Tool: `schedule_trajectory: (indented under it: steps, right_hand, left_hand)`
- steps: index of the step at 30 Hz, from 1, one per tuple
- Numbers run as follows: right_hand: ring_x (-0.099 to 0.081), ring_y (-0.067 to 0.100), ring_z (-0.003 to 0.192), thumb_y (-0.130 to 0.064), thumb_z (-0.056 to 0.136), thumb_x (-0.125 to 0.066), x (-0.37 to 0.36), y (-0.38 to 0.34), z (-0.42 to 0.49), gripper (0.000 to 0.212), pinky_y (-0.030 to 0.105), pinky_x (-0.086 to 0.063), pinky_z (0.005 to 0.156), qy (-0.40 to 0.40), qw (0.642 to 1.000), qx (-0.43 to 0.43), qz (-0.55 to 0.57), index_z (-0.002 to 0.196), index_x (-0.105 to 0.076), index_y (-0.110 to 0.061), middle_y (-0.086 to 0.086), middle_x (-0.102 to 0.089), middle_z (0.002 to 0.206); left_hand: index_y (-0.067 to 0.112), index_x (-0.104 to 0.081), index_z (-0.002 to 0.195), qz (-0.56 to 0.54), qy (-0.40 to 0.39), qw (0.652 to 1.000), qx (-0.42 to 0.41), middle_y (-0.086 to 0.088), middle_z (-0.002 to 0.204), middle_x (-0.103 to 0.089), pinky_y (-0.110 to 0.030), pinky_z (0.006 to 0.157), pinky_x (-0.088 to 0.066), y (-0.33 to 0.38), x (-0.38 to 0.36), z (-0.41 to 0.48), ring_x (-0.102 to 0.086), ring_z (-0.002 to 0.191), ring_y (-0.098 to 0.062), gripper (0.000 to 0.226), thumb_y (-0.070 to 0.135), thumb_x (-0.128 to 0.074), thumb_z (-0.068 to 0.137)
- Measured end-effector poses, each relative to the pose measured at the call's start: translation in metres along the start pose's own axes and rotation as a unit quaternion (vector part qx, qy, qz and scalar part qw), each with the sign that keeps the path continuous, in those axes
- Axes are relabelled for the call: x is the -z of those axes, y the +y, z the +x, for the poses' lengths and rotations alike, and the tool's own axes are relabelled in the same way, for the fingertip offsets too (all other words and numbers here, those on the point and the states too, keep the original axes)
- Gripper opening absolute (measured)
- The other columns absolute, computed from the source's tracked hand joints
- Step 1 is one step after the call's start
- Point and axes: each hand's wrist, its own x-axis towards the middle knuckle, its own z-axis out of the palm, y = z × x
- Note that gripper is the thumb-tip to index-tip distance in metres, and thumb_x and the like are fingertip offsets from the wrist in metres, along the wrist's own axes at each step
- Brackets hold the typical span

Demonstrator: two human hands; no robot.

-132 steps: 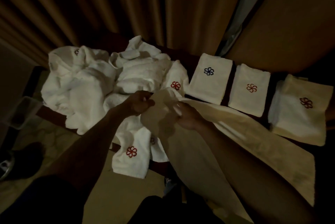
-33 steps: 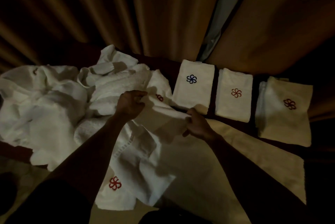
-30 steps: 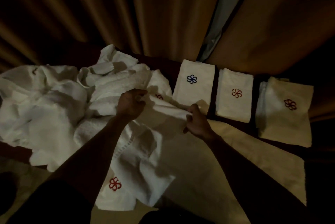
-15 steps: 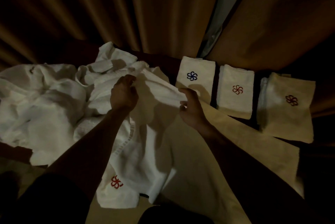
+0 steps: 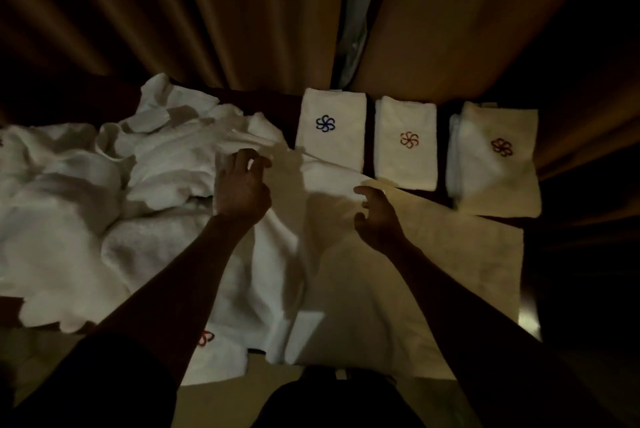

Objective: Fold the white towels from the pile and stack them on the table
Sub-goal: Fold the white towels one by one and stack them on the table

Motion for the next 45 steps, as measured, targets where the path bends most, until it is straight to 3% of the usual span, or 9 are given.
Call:
schedule_trajectory:
  steps: [3,8,15,21,26,32,38,45]
  right_hand:
    - [-0.049,0.028,0.130,-0.008,0.089,-0.061,0.018,0.022,-0.013,0.052,0.044,-0.044,0.108,0.006,0.999,-0.033,-0.035,0.140,-0.050,-0.009,0.011,-0.048,0.144]
    - [-0.050,0.024,0.130,-0.008,0.090,-0.061,0.046,0.070,-0.041,0.049,0.027,-0.039,0.102,0.032,0.991,-0.104,-0.079,0.138,-0.051,-0.014,0.006,-0.049,0.144]
    - [-0.045,0.024,0.136,-0.016,0.089,-0.062,0.070,0.138,-0.085,0.054,0.038,-0.040,0.111,0.009,0.969,-0.183,-0.164,0.141,-0.049,-0.019,0.003,-0.048,0.147]
    - [-0.043,0.023,0.137,-0.020,0.089,-0.070,0.077,0.158,-0.108,0.048,0.043,-0.042,0.112,0.080,0.953,-0.184,-0.226,0.135,-0.056,-0.021,0.001,-0.049,0.145]
    - [-0.056,0.020,0.122,-0.022,0.088,-0.072,0.091,0.181,-0.127,0.025,0.043,-0.053,0.097,0.144,0.956,-0.138,-0.217,0.112,-0.068,-0.025,-0.003,-0.063,0.125]
    - [-0.059,0.023,0.116,-0.024,0.090,-0.053,0.096,0.187,-0.126,0.026,0.040,-0.055,0.092,0.132,0.950,-0.125,-0.255,0.109,-0.071,-0.020,-0.001,-0.065,0.118]
    - [-0.049,0.029,0.127,-0.014,0.087,-0.070,0.098,0.180,-0.131,0.032,0.056,-0.050,0.095,0.110,0.950,-0.151,-0.250,0.117,-0.066,-0.022,0.000,-0.059,0.130]
    - [-0.054,0.030,0.114,-0.014,0.094,-0.058,0.097,0.177,-0.137,0.021,0.052,-0.049,0.089,0.100,0.935,-0.175,-0.292,0.113,-0.065,-0.018,0.004,-0.060,0.117]
  left_hand:
    - [0.011,-0.062,0.119,-0.022,-0.052,0.998,-0.037,-0.008,0.127,-0.056,-0.046,0.083,-0.052,0.020,-0.009,-0.005,-0.053,0.117,-0.031,0.047,0.005,-0.069,0.073]
    - [0.016,-0.055,0.128,-0.063,-0.160,0.983,-0.056,-0.005,0.136,-0.052,-0.040,0.099,-0.045,0.052,-0.032,-0.016,-0.051,0.124,-0.025,0.044,0.016,-0.068,0.086]
    - [0.016,-0.044,0.145,0.012,-0.272,0.958,-0.087,-0.005,0.154,-0.039,-0.041,0.115,-0.033,0.075,-0.070,-0.043,-0.033,0.143,-0.024,0.057,0.030,-0.065,0.093]
    - [0.026,-0.050,0.141,0.029,-0.241,0.967,-0.072,0.001,0.158,-0.035,-0.039,0.113,-0.033,0.069,-0.086,-0.049,-0.030,0.145,-0.020,0.049,0.029,-0.063,0.093]
    - [0.024,-0.057,0.135,0.039,-0.212,0.973,-0.077,-0.004,0.150,-0.047,-0.046,0.106,-0.041,0.067,-0.090,-0.052,-0.040,0.138,-0.027,0.048,0.027,-0.069,0.089]
    - [0.023,-0.065,0.119,0.054,-0.197,0.977,-0.062,-0.006,0.133,-0.057,-0.047,0.097,-0.042,0.069,-0.090,-0.055,-0.049,0.123,-0.032,0.031,0.029,-0.067,0.089]
    - [0.021,-0.064,0.117,0.070,-0.189,0.977,-0.066,-0.007,0.130,-0.058,-0.050,0.097,-0.039,0.064,-0.086,-0.059,-0.049,0.123,-0.033,0.028,0.023,-0.063,0.089]
    - [0.022,-0.066,0.112,0.109,-0.187,0.974,-0.072,-0.006,0.119,-0.057,-0.049,0.097,-0.036,0.061,-0.075,-0.058,-0.048,0.119,-0.032,0.026,0.028,-0.065,0.087]
